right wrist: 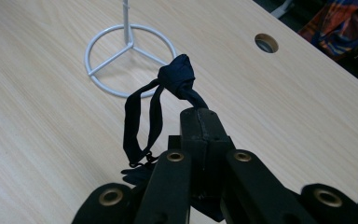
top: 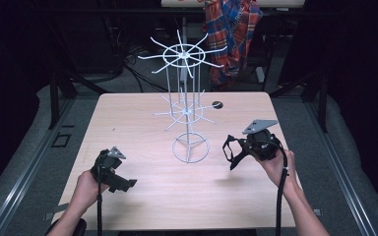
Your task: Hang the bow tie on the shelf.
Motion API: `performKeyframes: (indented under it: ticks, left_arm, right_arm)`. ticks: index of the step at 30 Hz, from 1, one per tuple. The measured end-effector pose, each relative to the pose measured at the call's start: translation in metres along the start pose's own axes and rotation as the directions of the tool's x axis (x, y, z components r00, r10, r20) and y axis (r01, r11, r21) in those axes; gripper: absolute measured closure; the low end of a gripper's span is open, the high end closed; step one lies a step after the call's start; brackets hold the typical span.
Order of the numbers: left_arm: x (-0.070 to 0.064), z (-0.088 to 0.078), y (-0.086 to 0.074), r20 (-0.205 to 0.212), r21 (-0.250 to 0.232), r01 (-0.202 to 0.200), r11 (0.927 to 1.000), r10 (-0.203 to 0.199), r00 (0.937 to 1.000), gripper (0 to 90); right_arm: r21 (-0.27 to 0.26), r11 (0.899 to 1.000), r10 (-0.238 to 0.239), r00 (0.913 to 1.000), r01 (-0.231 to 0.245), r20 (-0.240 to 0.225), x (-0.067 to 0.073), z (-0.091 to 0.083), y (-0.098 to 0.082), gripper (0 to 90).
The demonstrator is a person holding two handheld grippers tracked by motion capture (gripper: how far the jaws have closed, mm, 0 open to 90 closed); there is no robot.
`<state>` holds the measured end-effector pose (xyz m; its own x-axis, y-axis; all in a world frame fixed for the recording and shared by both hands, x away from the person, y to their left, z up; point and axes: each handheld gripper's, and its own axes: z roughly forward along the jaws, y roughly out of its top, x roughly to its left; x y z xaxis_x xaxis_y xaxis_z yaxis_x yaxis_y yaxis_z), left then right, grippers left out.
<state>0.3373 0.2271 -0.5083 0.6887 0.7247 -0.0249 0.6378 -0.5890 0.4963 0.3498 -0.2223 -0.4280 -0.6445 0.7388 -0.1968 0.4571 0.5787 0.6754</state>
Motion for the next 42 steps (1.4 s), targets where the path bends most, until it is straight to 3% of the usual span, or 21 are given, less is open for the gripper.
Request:
performKeyframes:
  ticks: [5,42]
  left_arm:
    - [0.001,0.001,0.000,0.001,0.002,0.001,1.0000,-0.001,1.0000,0.0]
    - [0.002,0.000,-0.001,0.007,-0.004,0.007,1.0000,-0.007,0.9999,0.0]
  right_arm:
    - [-0.018,1.000,-0.004,0.9998,0.004,0.018,0.000,-0.004,0.005,90.0]
    - [-0.083,0.996,-0.013,0.9998,0.014,0.018,0.000,-0.019,0.029,90.0]
